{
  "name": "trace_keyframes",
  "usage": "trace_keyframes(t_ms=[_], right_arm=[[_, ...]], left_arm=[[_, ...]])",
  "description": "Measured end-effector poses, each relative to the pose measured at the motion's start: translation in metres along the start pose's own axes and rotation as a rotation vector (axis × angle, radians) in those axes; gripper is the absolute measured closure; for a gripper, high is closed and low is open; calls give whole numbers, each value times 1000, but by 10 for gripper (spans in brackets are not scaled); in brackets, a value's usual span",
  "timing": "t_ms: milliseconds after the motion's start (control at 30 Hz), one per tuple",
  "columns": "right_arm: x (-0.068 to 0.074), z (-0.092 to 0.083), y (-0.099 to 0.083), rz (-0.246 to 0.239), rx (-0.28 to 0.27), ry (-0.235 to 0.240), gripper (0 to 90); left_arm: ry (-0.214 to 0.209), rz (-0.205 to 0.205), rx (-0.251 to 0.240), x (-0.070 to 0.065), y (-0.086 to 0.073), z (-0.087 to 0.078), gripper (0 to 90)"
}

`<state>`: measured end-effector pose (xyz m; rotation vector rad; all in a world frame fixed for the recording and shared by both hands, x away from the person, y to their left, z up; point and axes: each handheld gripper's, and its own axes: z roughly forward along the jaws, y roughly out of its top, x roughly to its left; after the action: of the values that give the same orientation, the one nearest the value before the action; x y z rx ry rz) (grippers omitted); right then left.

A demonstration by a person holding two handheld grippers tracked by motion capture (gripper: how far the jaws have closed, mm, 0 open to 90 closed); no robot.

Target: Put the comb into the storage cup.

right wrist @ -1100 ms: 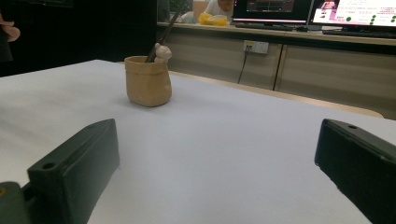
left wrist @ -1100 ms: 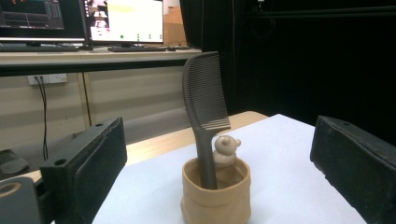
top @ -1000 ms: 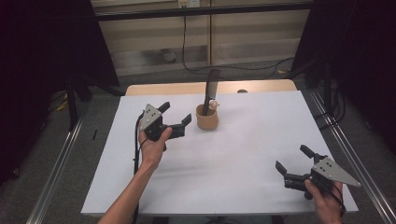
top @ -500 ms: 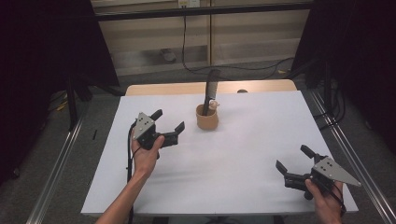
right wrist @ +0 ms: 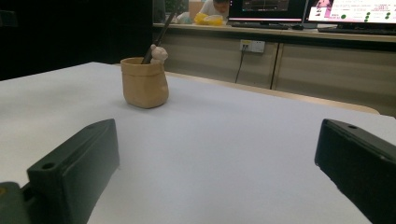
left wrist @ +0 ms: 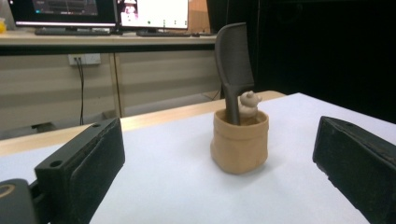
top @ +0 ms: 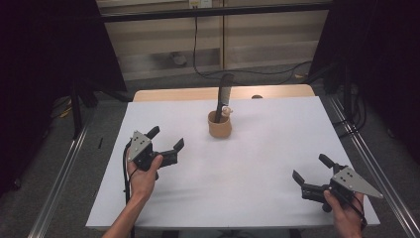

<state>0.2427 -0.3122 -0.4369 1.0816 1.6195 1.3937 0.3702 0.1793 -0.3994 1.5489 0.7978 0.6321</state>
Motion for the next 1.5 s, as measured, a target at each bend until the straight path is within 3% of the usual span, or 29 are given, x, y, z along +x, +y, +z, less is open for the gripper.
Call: trace_keyframes(t_ms=[233, 333, 467, 733, 833, 1500], right_arm=[[1, 0, 0, -3, 3, 2, 0], [1, 0, 0, -4, 1, 1, 0], [1, 0, 0, -4, 3, 2, 0], [0, 0, 0, -6, 3, 2, 0], [1, 1, 0, -5, 4, 2, 0], [1, 1, 0, -10, 7, 1, 0]], left_arm=[[-5, 35, 17, 1, -9, -16, 23], [17, 28, 14, 4, -11, -27, 23], [86, 4, 7, 6, -13, -38, 23], [95, 3, 29, 13, -20, -53, 31], [70, 10, 53, 13, -23, -58, 41], [128, -11, 61, 6, -38, -96, 45]])
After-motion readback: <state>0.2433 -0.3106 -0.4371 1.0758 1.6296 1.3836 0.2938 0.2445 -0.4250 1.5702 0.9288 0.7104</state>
